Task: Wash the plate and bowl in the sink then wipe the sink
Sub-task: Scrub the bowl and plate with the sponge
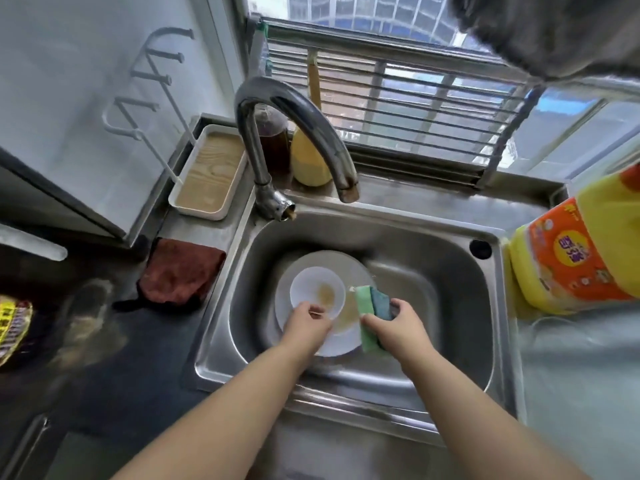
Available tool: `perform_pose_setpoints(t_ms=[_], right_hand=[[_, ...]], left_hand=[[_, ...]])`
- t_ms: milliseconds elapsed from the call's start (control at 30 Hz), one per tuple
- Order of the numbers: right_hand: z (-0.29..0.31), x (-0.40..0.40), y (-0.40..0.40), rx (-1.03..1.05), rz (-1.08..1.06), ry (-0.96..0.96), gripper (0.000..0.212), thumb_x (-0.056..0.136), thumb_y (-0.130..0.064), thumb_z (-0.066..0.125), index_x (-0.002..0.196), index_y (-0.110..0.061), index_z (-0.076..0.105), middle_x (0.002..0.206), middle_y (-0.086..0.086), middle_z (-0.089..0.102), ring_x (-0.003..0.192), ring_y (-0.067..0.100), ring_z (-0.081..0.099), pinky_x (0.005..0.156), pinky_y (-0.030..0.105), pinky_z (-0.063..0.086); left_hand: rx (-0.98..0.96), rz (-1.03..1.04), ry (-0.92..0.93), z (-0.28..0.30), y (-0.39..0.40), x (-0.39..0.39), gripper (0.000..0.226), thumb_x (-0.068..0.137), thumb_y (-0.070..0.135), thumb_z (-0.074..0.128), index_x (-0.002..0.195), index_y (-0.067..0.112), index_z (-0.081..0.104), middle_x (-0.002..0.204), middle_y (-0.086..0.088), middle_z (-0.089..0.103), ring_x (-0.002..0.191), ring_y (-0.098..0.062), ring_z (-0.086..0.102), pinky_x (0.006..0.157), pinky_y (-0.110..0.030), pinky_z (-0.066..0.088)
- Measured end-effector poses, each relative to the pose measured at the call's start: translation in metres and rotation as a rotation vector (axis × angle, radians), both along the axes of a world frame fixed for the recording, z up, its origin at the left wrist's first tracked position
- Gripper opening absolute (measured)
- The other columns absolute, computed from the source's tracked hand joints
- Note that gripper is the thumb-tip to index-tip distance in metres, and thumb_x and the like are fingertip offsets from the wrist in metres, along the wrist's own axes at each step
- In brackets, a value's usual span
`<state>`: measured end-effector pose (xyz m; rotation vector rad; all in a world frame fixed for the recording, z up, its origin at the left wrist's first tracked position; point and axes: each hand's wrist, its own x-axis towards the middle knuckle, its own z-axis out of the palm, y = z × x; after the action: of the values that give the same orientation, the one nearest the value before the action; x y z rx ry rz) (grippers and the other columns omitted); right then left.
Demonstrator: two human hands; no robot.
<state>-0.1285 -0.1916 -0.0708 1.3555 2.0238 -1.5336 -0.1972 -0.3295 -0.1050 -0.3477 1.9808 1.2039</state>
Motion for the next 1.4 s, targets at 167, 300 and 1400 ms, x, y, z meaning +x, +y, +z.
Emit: perform_pose_setpoints(t_ms=[167,300,1400], right_hand=[[-0.015,-0.004,0.007,0.057,0.114,-0.002,0.073,0.073,-0.029,0.074,0.137,-0.019,0.040,0.122,-0.001,0.056,0.100,0.014,0.055,0.086,0.027,0.049],[-0.027,-0.005,0.007,0.087,0.155,-0.005,0.077,0.074,-0.031,0.073,0.141,-0.020,0.037,0.130,-0.002,0.054,0.106,0.013,0.055,0.086,0.024,0.046],[0.028,0.067,0.062,0.142,-0.089,0.081,0.074,0.074,-0.031,0.073,0.139,-0.020,0.040,0.132,-0.003,0.053,0.111,0.014,0.056,0.098,0.035,0.047]], left_hand=[[-0.352,-0.087,0.190,-0.027,-0.018,-0.048,0.038,0.088,0.013,0.054,0.124,0.004,0.047,0.124,-0.016,0.053,0.107,-0.033,0.053,0.083,-0.033,0.042],[-0.476,-0.391,0.076,-0.052,-0.014,-0.068,0.048,0.095,0.029,0.048,0.135,0.004,0.042,0.128,-0.018,0.054,0.112,-0.036,0.055,0.088,-0.036,0.047],[-0.177,-0.519,0.065,0.013,0.057,-0.003,0.059,0.088,0.001,0.039,0.140,0.015,0.017,0.120,-0.016,0.044,0.068,-0.030,0.060,0.054,-0.036,0.057]])
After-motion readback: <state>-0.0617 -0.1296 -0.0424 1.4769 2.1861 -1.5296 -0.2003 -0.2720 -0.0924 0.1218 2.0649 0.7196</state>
